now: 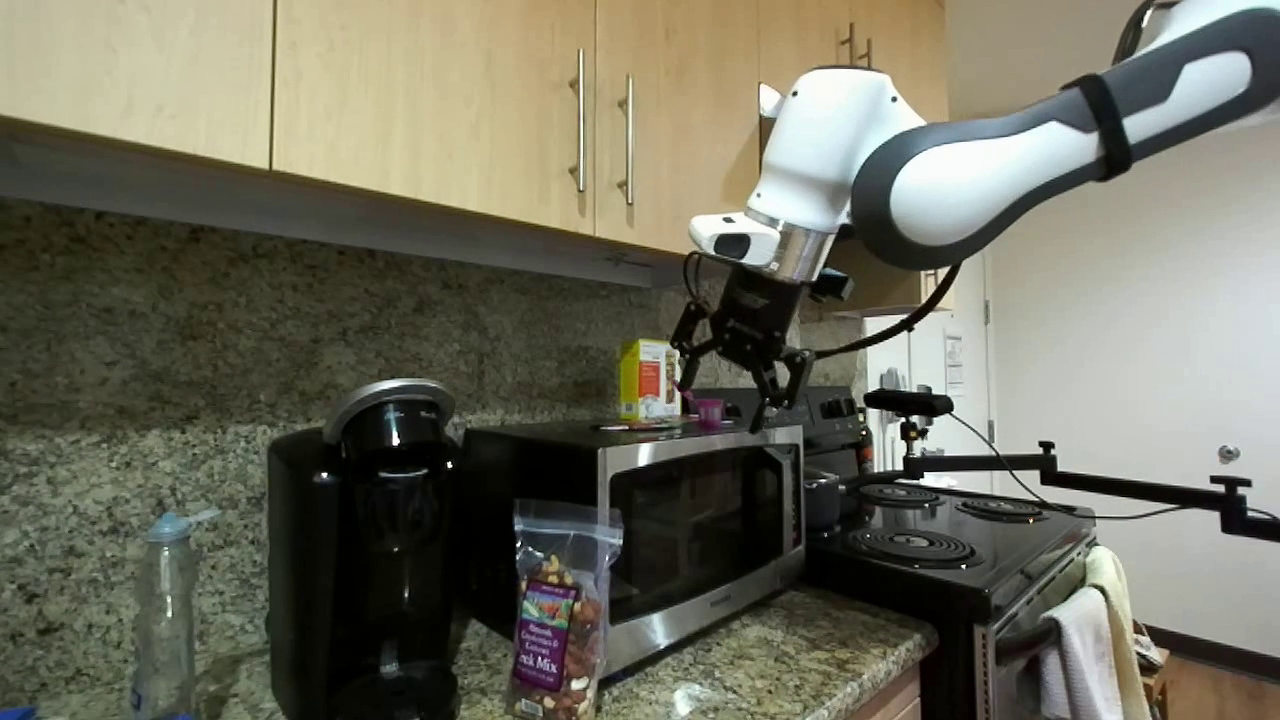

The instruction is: Take the bag plastic bag from on top of the microwave and place it on the countertop

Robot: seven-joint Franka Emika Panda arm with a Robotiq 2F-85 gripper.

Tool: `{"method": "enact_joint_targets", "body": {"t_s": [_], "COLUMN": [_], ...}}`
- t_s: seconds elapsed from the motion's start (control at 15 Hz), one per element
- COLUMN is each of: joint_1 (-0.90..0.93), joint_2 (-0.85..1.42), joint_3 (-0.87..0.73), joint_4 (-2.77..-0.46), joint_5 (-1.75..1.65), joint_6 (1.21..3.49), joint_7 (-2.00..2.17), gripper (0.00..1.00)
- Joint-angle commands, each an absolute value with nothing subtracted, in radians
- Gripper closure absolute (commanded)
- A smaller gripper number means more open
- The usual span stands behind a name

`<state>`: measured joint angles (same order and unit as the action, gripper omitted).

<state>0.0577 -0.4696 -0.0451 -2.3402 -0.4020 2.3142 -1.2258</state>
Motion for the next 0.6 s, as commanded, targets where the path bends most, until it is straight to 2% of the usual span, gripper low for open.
{"method": "enact_joint_targets", "body": {"t_s": [0.0, 0.53], "joint_1": [0.083, 0.06], "joint_2": [-0.51, -0.657], "joint_3": [-0.064, -0.084], "joint_4": [-2.419, -2.726], "joint_5": [-0.265, -0.122], "joint_6": [2.333, 2.342], "joint_7": [-1.145, -0.853], "gripper": [0.0, 0.0]}}
